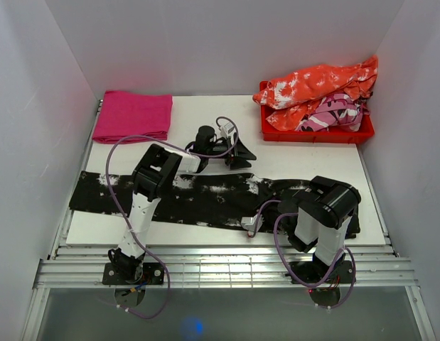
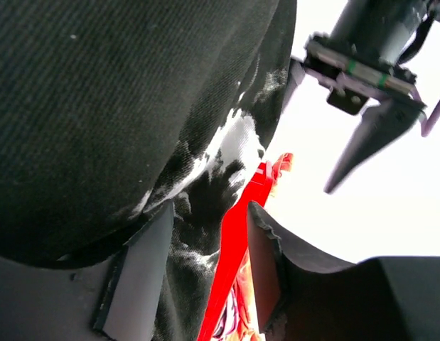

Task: Fold and stack the trousers
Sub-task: Fold the trousers

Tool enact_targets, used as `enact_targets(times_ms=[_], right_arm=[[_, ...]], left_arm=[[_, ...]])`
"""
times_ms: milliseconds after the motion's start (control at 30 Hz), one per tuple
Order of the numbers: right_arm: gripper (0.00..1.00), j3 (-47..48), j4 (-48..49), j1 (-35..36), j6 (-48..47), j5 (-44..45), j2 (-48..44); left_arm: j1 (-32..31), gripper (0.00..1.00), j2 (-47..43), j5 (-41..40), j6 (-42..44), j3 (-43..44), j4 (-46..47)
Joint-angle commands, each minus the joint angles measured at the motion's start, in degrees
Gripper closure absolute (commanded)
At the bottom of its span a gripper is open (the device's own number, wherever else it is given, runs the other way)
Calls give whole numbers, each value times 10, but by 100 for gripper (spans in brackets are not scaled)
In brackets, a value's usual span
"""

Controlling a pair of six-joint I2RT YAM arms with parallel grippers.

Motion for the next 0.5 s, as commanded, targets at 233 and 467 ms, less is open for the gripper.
enact_targets(times_ms=[233, 467], right_arm=[[92, -145, 199, 8, -19, 0, 13], [92, -137, 199, 8, -18, 0, 19]], left_arm=[[-6, 26, -123, 11, 296, -14, -365], [-30, 26, -136, 2, 322, -20, -395]])
